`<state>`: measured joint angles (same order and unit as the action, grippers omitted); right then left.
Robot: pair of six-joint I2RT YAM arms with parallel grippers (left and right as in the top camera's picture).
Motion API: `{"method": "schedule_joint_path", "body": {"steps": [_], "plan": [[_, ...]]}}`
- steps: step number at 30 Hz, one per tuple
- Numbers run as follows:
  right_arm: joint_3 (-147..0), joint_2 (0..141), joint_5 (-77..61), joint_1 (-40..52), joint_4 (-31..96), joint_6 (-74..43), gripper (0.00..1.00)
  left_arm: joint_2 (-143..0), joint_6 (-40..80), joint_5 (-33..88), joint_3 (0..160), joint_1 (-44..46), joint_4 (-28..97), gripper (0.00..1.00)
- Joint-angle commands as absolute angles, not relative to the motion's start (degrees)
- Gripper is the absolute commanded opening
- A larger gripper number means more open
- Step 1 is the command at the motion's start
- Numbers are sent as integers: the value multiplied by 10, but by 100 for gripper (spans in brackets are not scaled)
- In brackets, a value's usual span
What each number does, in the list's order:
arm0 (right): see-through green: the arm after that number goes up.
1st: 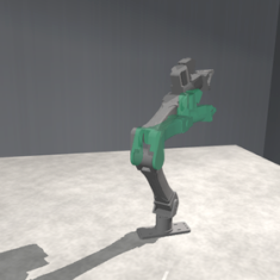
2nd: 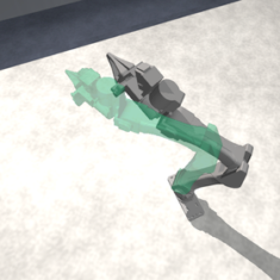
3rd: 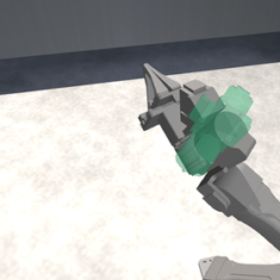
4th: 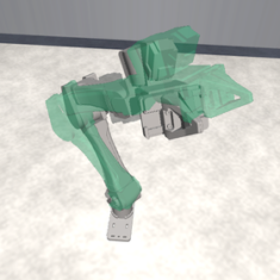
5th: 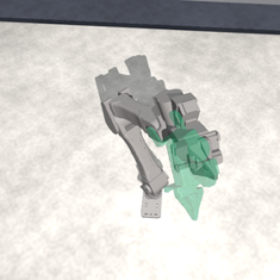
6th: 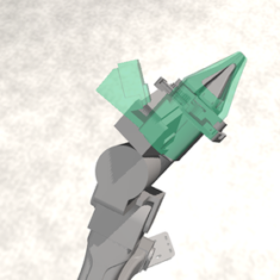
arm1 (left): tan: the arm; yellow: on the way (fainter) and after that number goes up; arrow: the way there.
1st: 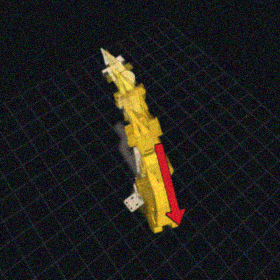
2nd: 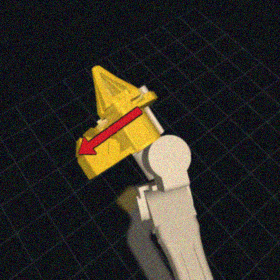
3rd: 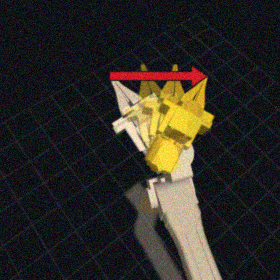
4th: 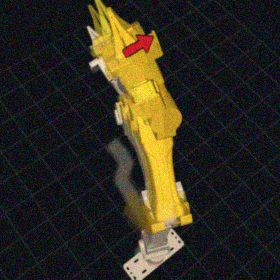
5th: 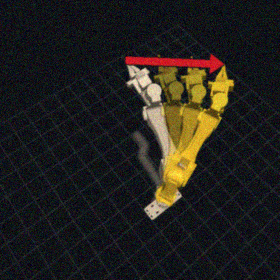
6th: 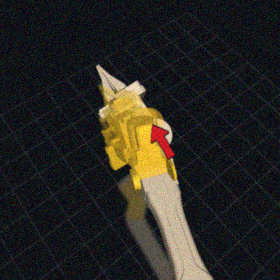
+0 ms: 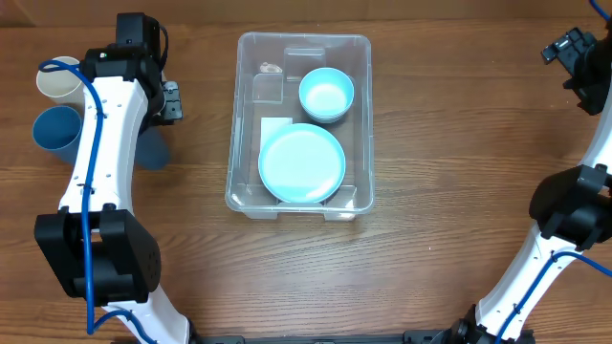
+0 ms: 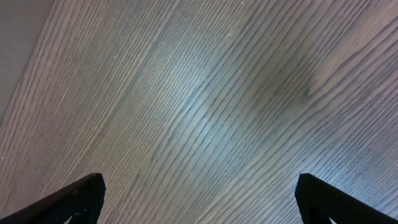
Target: Pack container
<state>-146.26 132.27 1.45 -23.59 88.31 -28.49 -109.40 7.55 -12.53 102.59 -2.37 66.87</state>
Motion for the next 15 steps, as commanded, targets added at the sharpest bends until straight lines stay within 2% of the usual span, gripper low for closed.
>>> {"method": "schedule_joint_path", "body": {"steps": [1, 4, 8, 9, 15], "plan": [[-1478, 1296, 16, -236, 882, -288, 100, -1094, 80, -134, 1031, -34, 670, 31], [-1478, 1296, 16, -236, 882, -288, 100, -1094, 90, -133, 1024, -49, 668, 33], [-1478, 1296, 16, -236, 882, -288, 100, -1094, 94, -105, 1004, -75, 660, 13], [-1478, 1296, 16, -236, 882, -288, 100, -1094, 95, -104, 1000, -77, 660, 4], [-1478, 1296, 16, -236, 882, -288, 100, -1094, 99, -85, 999, -71, 661, 4]]}}
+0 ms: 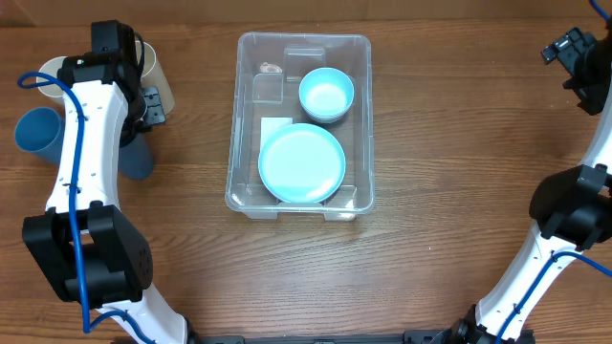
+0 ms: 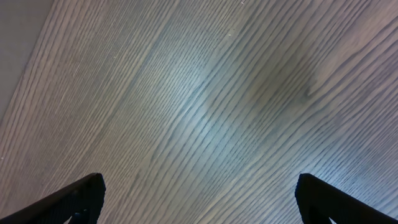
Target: Pack container
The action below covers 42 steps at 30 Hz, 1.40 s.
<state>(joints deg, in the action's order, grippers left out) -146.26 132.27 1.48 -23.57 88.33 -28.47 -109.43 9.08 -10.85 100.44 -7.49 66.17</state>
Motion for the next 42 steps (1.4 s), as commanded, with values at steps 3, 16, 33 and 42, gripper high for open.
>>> {"method": "schedule_joint_path", "body": {"steps": [3, 16, 33, 42], "plan": [[-1478, 1296, 16, -236, 882, -288, 100, -1091, 99, -68, 1006, -59, 669, 4], [-1478, 1296, 16, -236, 882, -288, 100, -999, 100, -65, 1291, 98, 781, 4], [-1478, 1296, 16, -236, 882, -288, 100, -1181, 79, -155, 1355, 260, 694, 4], [-1478, 1296, 16, -236, 882, -288, 100, -1264, 73, -169, 1355, 250, 648, 4]]}}
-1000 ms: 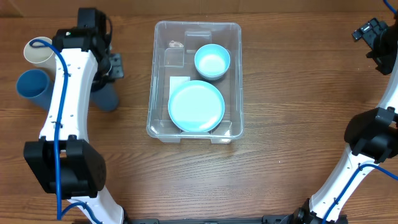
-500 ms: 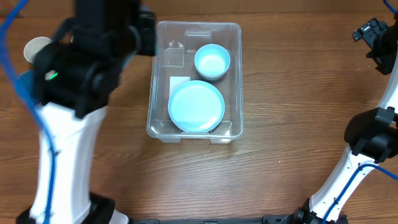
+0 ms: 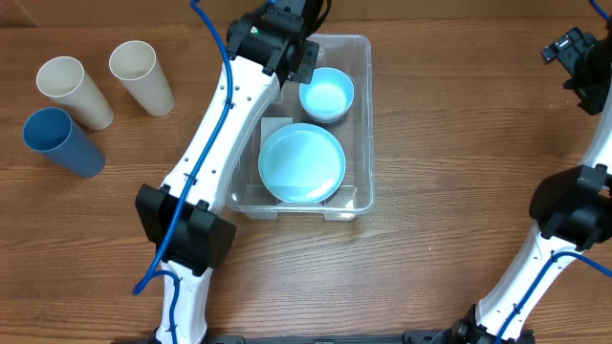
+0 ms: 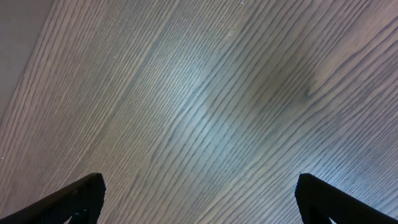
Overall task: Pack container
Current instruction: 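Place the dark-blue cup upright in the bin's back-left corner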
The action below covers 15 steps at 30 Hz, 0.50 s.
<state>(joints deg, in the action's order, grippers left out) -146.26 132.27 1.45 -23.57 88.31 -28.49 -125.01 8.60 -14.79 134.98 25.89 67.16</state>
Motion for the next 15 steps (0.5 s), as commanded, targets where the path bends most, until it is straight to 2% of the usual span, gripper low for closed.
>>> {"method": "schedule_joint_path", "body": {"steps": [1, 15], "plan": [[-1478, 1296, 16, -236, 882, -288, 100, -1270, 73, -169, 1355, 249, 640, 4], [-1478, 1296, 16, -236, 882, -288, 100, -1338, 73, -181, 1354, 246, 605, 6]]}}
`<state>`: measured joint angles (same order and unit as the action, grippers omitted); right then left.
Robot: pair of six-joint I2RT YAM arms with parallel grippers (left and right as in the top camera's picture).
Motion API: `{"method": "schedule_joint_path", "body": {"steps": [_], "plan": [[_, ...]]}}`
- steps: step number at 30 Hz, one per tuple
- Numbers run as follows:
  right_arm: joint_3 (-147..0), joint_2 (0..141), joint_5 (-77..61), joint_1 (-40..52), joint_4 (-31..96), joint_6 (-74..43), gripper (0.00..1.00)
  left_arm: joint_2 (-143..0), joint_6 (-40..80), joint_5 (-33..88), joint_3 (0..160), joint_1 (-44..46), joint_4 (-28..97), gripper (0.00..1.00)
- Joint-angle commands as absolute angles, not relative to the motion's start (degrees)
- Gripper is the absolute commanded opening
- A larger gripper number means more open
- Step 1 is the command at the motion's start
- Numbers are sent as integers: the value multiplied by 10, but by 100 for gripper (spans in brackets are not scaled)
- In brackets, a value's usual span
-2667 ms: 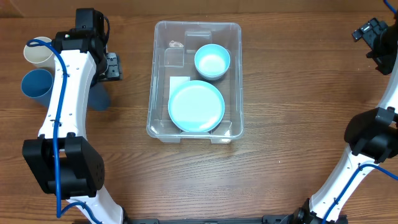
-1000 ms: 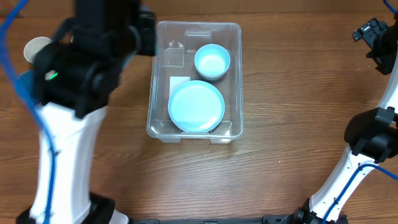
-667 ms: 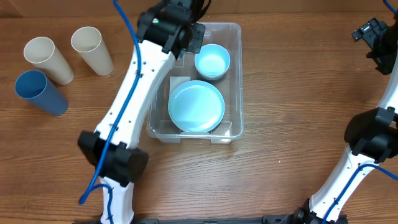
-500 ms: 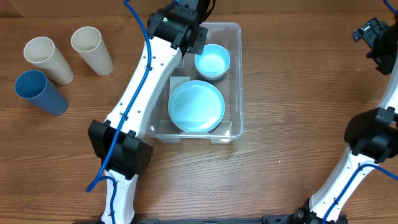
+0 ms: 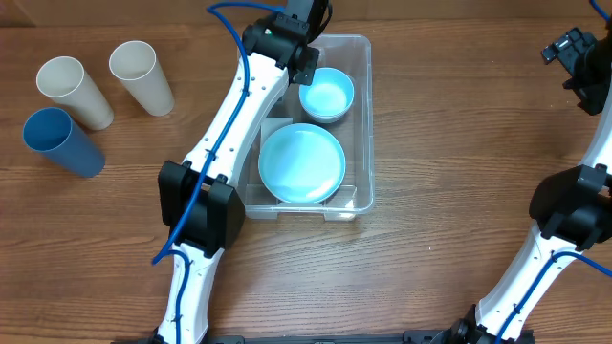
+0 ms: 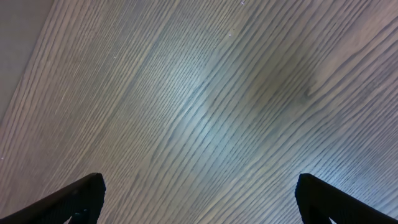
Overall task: Pack container
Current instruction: 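Place the dark-blue cup upright in the bin's back-left corner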
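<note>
A clear plastic container (image 5: 363, 124) sits mid-table with a light blue bowl (image 5: 326, 94) at its far end and a light blue plate (image 5: 302, 162) nearer. My left gripper (image 5: 298, 36) hangs over the container's far left corner. Its fingers and anything between them are hidden under the wrist. On the table to the left lie two cream cups (image 5: 73, 92) (image 5: 142, 76) and a blue cup (image 5: 62, 141). My right gripper (image 6: 200, 205) is open over bare wood at the far right edge, its dark fingertips (image 6: 81, 198) wide apart with nothing between them.
The left arm (image 5: 234, 134) stretches diagonally over the container's left wall. The right arm's base (image 5: 574, 210) stands at the table's right side. Bare wood lies between the container and the right arm.
My left gripper has shifted slightly to the right over the container's far left corner, and the arm's elbow has swung right. Cups, bowl, plate and right gripper are unchanged.
At first my left gripper was among the cups at the far left, where a second blue cup stood under the arm. Later the gripper was over the container's far left corner, with two cream cups and one blue cup left on the table. It stays there now.
</note>
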<state>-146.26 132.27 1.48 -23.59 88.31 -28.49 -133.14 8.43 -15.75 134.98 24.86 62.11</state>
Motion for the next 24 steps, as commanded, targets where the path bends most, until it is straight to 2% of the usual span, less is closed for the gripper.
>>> {"method": "schedule_joint_path", "body": {"steps": [1, 2, 4, 5, 6, 7, 8, 11, 13, 15, 19, 24], "plan": [[-1478, 1296, 16, -236, 882, -288, 100, -1338, 73, -188, 1354, 245, 596, 10], [-1478, 1296, 16, -236, 882, -288, 100, -1338, 73, -197, 1354, 244, 586, 15], [-1478, 1296, 16, -236, 882, -288, 100, -1338, 73, -211, 1354, 243, 566, 37], [-1478, 1296, 16, -236, 882, -288, 100, -1338, 73, -220, 1354, 243, 554, 54], [-1478, 1296, 16, -236, 882, -288, 100, -1338, 73, -231, 1355, 244, 544, 60], [-1478, 1296, 16, -236, 882, -288, 100, -1337, 73, -248, 1355, 243, 531, 71], [-1478, 1296, 16, -236, 882, -288, 100, -1337, 73, -258, 1356, 243, 525, 76], [-1478, 1296, 16, -236, 882, -288, 100, -1336, 72, -292, 1373, 244, 516, 84], [-1478, 1296, 16, -236, 882, -288, 100, -1329, 62, -294, 1407, 244, 531, 85], [-1478, 1296, 16, -236, 882, -288, 100, -1305, 68, -281, 1475, 244, 603, 88], [-1478, 1296, 16, -236, 882, -288, 100, -1228, 135, -270, 1549, 243, 767, 100], [-1478, 1296, 16, -236, 882, -288, 100, -1126, 193, -241, 1550, 211, 953, 100]]}}
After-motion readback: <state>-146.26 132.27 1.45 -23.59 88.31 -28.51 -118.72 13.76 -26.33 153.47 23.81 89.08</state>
